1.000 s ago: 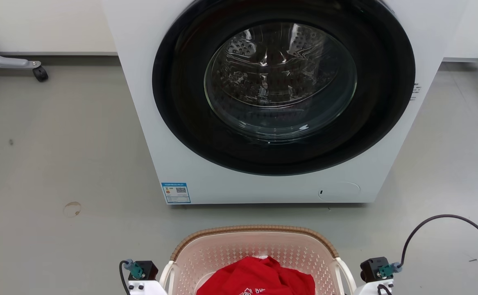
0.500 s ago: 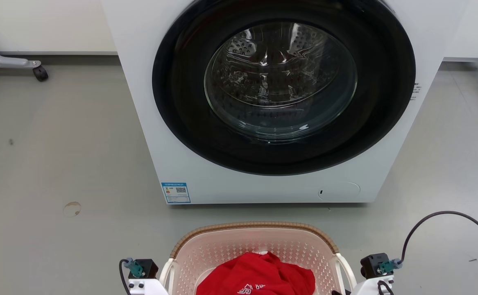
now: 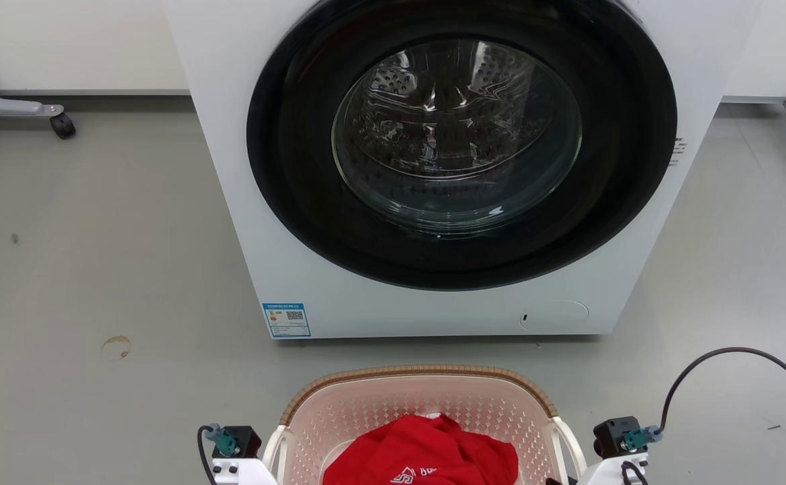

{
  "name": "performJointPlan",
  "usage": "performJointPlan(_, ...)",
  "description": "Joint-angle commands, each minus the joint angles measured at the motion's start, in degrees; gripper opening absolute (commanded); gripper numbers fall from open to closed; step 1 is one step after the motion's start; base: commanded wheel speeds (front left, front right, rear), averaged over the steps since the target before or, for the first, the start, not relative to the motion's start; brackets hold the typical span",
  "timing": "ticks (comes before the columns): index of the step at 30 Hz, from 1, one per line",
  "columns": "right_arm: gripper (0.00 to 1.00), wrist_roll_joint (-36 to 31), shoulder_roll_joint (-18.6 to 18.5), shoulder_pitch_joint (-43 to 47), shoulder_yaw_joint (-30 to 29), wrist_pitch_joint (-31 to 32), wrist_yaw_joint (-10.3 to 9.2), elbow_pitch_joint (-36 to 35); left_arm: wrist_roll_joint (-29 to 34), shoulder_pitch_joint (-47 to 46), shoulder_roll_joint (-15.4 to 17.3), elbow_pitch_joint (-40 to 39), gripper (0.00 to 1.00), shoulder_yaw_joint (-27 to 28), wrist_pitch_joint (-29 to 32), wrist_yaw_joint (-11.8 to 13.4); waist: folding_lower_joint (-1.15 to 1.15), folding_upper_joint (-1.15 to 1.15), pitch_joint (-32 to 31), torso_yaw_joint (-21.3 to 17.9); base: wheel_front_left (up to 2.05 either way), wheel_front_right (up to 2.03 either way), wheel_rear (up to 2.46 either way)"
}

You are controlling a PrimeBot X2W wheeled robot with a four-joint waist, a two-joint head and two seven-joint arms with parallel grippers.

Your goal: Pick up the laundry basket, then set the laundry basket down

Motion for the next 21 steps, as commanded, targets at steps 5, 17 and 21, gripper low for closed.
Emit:
performJointPlan(5,0.00,0.3,-7.4,-2.2,-0.1,-1.2,-0.81,4.1,0.0,-2.4,9.3,2.9,0.00,1.2,-0.1,1.6,0.00,0.00,0.0,-0.1,0.00,0.00,0.00)
performJointPlan(17,0.00,0.5,-7.4,-2.2,0.2,-1.2,-0.81,4.1,-0.2,-2.6,9.2,2.9,0.00,0.9,-0.2,1.6,0.00,0.00,0.1,-0.1,0.00,0.00,0.00)
performJointPlan(21,0.00,0.6,-7.4,-2.2,0.3,-1.2,-0.81,4.1,-0.3,-2.6,9.3,2.9,0.00,0.9,-0.2,1.6,0.00,0.00,0.1,-0.2,0.00,0.00,0.00)
